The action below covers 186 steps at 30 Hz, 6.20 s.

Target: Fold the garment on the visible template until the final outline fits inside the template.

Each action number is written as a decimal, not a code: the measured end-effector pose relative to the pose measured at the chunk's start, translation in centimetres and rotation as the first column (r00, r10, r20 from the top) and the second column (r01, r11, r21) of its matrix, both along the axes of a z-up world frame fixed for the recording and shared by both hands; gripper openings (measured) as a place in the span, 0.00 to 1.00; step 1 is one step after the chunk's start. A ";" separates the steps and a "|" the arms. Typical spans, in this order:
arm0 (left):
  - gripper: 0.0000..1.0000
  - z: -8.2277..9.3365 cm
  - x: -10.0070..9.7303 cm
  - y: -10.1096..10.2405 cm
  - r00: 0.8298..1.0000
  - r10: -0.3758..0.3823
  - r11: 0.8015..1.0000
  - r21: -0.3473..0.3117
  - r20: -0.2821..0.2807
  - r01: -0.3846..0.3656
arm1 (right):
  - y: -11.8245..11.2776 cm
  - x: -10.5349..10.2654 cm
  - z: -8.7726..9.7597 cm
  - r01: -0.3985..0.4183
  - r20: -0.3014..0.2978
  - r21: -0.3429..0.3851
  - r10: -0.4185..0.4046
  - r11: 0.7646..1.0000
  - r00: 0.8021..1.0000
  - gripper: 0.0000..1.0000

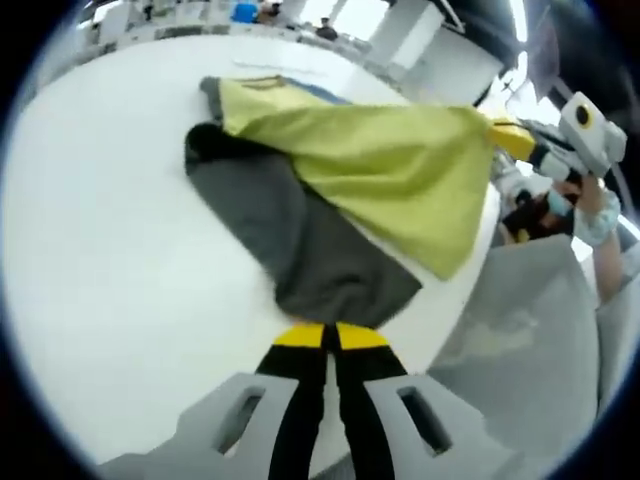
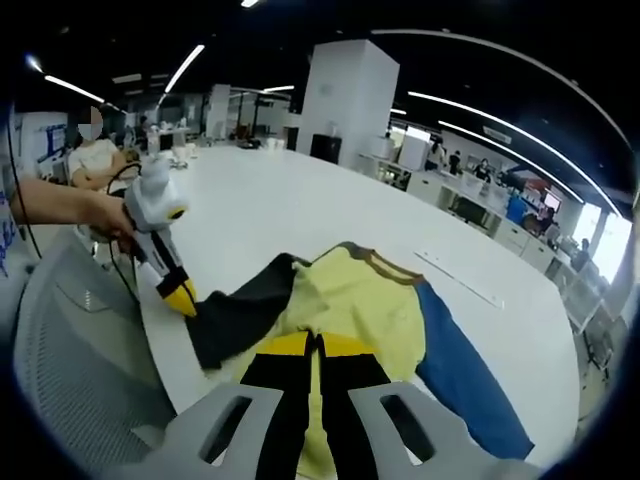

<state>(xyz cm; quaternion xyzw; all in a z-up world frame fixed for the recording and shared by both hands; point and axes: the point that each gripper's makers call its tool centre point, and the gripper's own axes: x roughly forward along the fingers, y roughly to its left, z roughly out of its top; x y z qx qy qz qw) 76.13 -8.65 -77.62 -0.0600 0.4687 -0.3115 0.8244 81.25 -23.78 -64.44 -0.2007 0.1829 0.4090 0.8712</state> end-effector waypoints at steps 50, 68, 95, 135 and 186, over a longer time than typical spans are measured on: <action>0.00 4.6 8.8 14.7 0.954 0.135 0.969 0.167 0.269 -0.184 | 10.2 -5.6 -1.4 -0.149 -0.149 0.004 0.148 0.989 0.978 0.03; 0.00 7.7 11.0 19.7 0.884 0.145 0.933 0.237 0.444 -0.272 | 13.3 -8.3 -4.6 -0.201 -0.273 -0.018 0.189 0.979 0.943 0.02; 0.00 12.5 14.5 23.0 0.799 -0.037 0.939 0.294 0.600 -0.177 | 18.7 -9.4 -3.2 -0.060 -0.297 0.091 0.084 0.994 0.951 0.01; 0.00 10.6 12.6 29.4 0.717 -0.485 0.655 0.751 0.501 -0.082 | 21.4 -6.7 -0.7 0.058 -0.215 0.141 -0.027 0.988 0.976 0.01; 0.17 4.2 7.0 24.2 0.885 -0.186 0.945 0.325 0.426 0.042 | 21.8 -7.1 -2.5 0.055 -0.263 0.124 -0.021 0.991 0.965 0.02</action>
